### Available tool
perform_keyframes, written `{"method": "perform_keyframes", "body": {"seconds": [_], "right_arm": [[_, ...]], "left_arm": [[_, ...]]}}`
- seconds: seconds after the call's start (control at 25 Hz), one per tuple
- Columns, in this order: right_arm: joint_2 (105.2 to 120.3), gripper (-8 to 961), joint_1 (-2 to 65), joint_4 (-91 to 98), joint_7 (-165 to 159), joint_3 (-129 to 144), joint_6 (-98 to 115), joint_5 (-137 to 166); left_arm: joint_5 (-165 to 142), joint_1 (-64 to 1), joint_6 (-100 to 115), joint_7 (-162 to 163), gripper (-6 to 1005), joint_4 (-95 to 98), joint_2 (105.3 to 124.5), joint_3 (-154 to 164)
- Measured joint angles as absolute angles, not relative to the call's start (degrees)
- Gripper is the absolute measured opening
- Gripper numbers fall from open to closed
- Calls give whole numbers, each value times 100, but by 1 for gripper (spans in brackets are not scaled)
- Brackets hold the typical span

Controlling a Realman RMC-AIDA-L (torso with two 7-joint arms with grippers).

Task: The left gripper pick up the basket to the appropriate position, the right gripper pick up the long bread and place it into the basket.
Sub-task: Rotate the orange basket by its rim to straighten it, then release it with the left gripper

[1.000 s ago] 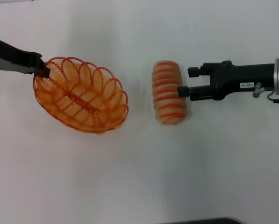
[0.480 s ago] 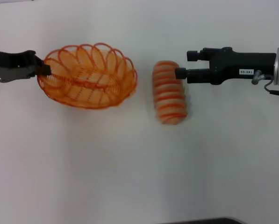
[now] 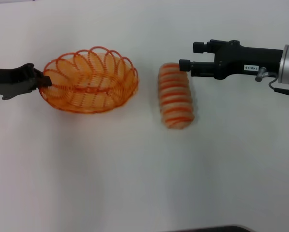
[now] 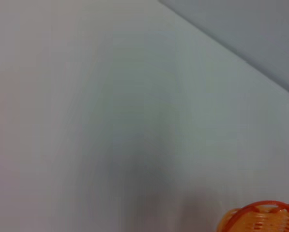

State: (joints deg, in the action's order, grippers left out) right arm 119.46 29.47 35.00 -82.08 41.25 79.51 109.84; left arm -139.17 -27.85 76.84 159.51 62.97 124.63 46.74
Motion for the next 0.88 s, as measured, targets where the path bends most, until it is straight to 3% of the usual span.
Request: {"method": "perform_keyframes", "body": {"seconds": [0.88], "right_arm": [[11944, 844, 3037, 3339, -8032, 4168, 7830, 10854]], "left_arm": [[-13737, -2413, 6569, 16144, 70, 6375, 12463, 5603]]}}
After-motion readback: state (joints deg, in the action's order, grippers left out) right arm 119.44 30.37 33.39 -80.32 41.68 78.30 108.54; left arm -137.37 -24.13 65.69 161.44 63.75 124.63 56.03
